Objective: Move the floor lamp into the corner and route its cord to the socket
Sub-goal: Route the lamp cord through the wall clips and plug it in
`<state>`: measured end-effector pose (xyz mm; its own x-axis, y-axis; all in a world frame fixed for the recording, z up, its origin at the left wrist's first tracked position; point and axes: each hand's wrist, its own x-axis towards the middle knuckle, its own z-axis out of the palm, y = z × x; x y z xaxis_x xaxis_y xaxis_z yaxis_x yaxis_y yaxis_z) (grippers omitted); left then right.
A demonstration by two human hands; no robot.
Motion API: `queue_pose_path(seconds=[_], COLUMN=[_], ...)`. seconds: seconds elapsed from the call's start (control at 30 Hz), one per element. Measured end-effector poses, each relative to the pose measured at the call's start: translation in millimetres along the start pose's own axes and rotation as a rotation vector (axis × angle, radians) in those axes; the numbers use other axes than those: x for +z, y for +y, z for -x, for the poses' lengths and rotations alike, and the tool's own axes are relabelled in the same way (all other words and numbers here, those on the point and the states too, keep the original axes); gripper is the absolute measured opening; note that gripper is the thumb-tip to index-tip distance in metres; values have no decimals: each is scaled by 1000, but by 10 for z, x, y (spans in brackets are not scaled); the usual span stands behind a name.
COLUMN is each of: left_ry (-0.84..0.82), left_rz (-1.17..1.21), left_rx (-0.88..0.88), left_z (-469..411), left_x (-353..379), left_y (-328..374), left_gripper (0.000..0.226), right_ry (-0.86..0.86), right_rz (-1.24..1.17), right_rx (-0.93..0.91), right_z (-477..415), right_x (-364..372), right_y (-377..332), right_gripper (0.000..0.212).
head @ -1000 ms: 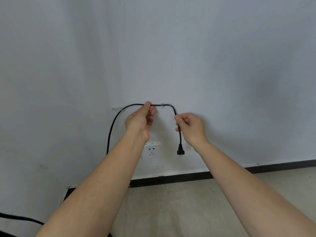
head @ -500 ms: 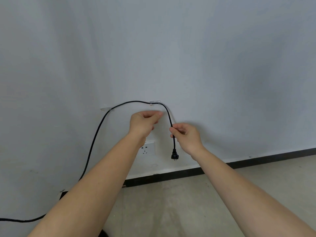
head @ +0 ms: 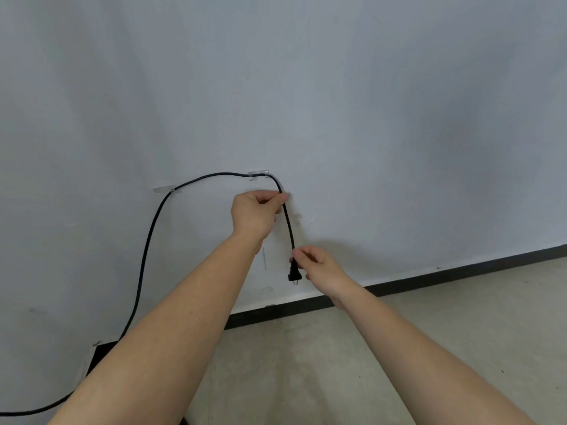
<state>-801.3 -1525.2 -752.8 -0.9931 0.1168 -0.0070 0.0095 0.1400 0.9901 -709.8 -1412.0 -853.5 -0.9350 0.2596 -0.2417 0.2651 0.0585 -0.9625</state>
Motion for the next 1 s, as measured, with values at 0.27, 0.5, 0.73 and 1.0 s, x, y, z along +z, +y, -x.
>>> queue_pose_path(seconds=[0.27, 0.5, 0.73, 1.0], left_ry=[141, 163, 150, 97], left_rz=[-256, -273, -163, -16], left_rx=[135, 123, 61, 15], left_z=[-35, -12, -24, -48], left_x=[89, 90, 89, 58], left_y=[-56, -26, -56, -88], left_gripper=[15, 12, 14, 13], right_ry=[261, 507, 529, 524], right_rz=[55, 316, 597, 654], right_rx=[-96, -287, -480, -495], right_z=[-203, -341, -342, -428], right_x=[-71, -178, -211, 94], right_y=[-2, -79, -35, 28], right_gripper=[16, 16, 21, 24])
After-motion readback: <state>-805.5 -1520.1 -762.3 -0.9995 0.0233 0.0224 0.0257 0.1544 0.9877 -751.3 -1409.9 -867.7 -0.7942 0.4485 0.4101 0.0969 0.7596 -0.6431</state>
